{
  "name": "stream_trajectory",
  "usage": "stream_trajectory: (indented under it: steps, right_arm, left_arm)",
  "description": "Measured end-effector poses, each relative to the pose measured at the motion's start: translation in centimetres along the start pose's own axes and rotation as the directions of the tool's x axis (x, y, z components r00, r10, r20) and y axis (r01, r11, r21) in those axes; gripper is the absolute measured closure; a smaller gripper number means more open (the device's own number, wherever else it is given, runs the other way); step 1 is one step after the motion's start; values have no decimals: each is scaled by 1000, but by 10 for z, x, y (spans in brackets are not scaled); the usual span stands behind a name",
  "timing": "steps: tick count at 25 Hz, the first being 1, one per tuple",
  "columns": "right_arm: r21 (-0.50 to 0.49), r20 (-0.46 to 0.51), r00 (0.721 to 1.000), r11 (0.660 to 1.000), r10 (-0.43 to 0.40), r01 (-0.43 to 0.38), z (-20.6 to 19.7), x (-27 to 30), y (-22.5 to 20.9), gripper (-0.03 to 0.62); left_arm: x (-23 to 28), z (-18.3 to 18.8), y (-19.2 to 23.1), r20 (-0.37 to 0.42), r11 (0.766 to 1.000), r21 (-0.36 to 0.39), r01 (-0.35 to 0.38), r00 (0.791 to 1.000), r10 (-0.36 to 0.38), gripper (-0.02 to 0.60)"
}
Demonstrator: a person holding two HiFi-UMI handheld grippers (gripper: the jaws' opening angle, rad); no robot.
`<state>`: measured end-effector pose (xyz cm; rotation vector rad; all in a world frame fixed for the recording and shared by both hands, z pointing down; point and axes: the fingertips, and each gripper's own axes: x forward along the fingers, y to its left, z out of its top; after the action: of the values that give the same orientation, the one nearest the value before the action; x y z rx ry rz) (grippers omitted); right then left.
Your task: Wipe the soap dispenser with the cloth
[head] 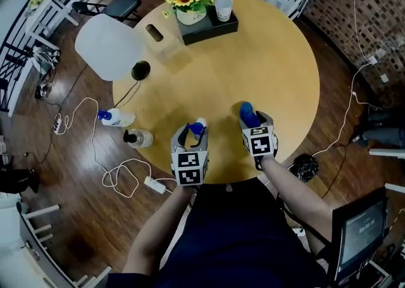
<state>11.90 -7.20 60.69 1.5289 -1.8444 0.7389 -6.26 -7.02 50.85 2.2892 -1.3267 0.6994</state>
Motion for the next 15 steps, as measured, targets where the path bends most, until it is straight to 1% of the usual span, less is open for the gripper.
stream_trajectory:
  steps: [3, 5, 7, 8, 9, 10, 11, 12, 13, 14, 15]
  right_arm:
    - [-34, -36, 999, 999, -39, 38, 6, 16, 0, 321]
    - [-53, -66, 996, 997, -55, 52, 2, 23, -1, 335]
    - [-54, -74, 996, 998, -43, 39, -3, 26, 1, 374]
    - [-54, -69, 997, 998, -33, 29, -3, 27, 2, 403]
    - [-52, -63, 998, 998, -22, 19, -3, 27, 3, 475]
    - [-41, -57, 998, 999, -7, 5, -5, 27, 3, 479]
    - [-19, -48, 999, 1000, 12, -13, -7, 28, 3, 484]
    - [11, -33, 999, 999, 35, -35, -9, 28, 2, 487]
    - [43, -12, 998, 997, 59, -59, -8, 26, 2, 487]
    - [74, 12, 996, 994, 85, -85, -5, 22, 3, 487]
    - [101, 36, 993, 988, 111, -114, -1, 16, 4, 487]
  left_arm:
    - [5, 5, -1, 20, 1000, 16, 0, 1000, 0, 378]
    - [8, 6, -5, 18, 1000, 8, 9, 1000, -9, 383]
    - [10, 3, -6, 17, 1000, -2, 19, 1000, -19, 385]
    - [10, 2, -7, 19, 1000, -8, 24, 1000, -24, 401]
    - [10, 2, -6, 25, 999, -19, 28, 999, -28, 408]
    - [9, 2, -4, 36, 999, -40, 31, 999, -30, 408]
    - [8, 2, 0, 52, 996, -78, 34, 998, -30, 410]
    - [5, 1, 7, 72, 990, -137, 37, 997, -27, 410]
    - [3, 0, 17, 94, 975, -219, 42, 995, -21, 411]
    - [0, -3, 28, 118, 947, -317, 50, 993, -13, 413]
    - [-2, -8, 41, 141, 904, -422, 64, 990, -4, 417]
